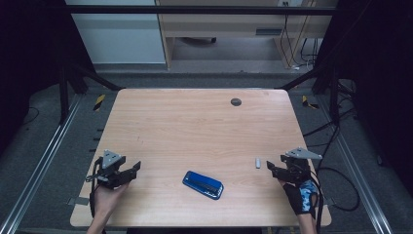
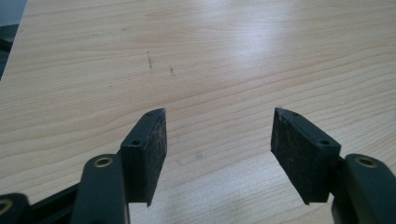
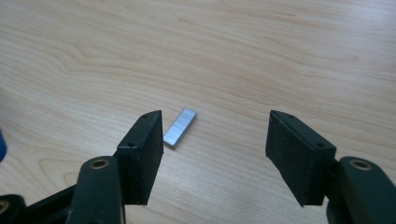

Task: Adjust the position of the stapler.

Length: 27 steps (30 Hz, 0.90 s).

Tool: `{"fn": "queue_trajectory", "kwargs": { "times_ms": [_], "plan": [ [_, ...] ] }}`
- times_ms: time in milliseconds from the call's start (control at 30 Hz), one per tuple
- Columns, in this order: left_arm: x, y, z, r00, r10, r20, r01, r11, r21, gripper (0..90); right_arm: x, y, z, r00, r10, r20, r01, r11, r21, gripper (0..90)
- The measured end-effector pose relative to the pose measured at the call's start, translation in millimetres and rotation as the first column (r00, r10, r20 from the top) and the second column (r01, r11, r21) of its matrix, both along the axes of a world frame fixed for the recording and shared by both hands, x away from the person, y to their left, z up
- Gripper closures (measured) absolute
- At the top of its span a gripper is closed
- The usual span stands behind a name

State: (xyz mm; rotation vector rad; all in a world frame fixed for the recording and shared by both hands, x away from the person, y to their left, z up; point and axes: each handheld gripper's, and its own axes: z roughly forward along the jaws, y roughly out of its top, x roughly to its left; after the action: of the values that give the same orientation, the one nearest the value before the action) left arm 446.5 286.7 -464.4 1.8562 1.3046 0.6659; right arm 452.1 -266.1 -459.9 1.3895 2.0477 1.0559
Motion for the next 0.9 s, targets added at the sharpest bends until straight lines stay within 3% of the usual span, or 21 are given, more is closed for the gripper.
{"fn": "queue_trajectory", "kwargs": {
  "times_ms": [133, 333, 433, 533, 667, 900],
  "plan": [
    [0.0, 4.9, 0.9, 0.9999, 0.008, -0.009, -0.008, 0.9999, -0.012, 33.8, -0.7, 10.7, 2.2, 0.9986, 0.053, -0.006, -0.053, 0.998, -0.045, 38.2],
    [0.4, 11.0, 1.4, 0.9997, 0.012, -0.022, -0.012, 0.9996, -0.024, 33.2, -2.7, 25.1, 12.0, 0.9933, 0.113, -0.021, -0.114, 0.993, -0.036, 39.7],
    [1.0, 12.9, 0.9, 0.9994, 0.005, -0.034, -0.006, 0.9997, -0.022, 32.7, -2.9, 35.1, 19.2, 0.9871, 0.158, -0.021, -0.159, 0.985, -0.060, 40.4],
    [2.3, 12.4, -1.4, 0.9987, -0.009, -0.050, 0.008, 0.9998, -0.017, 31.9, -3.3, 46.1, 26.5, 0.9762, 0.213, -0.041, -0.216, 0.972, -0.089, 42.8],
    [2.7, 12.8, -1.7, 0.9979, -0.019, -0.063, 0.019, 0.9998, 0.002, 31.4, -2.5, 63.0, 34.5, 0.9610, 0.268, -0.068, -0.273, 0.958, -0.087, 43.4],
    [2.0, 15.0, -0.5, 0.9962, -0.033, -0.081, 0.035, 0.9992, 0.021, 32.2, -3.0, 106.7, 50.0, 0.9110, 0.393, -0.126, -0.409, 0.900, -0.152, 43.4]
  ]
}}
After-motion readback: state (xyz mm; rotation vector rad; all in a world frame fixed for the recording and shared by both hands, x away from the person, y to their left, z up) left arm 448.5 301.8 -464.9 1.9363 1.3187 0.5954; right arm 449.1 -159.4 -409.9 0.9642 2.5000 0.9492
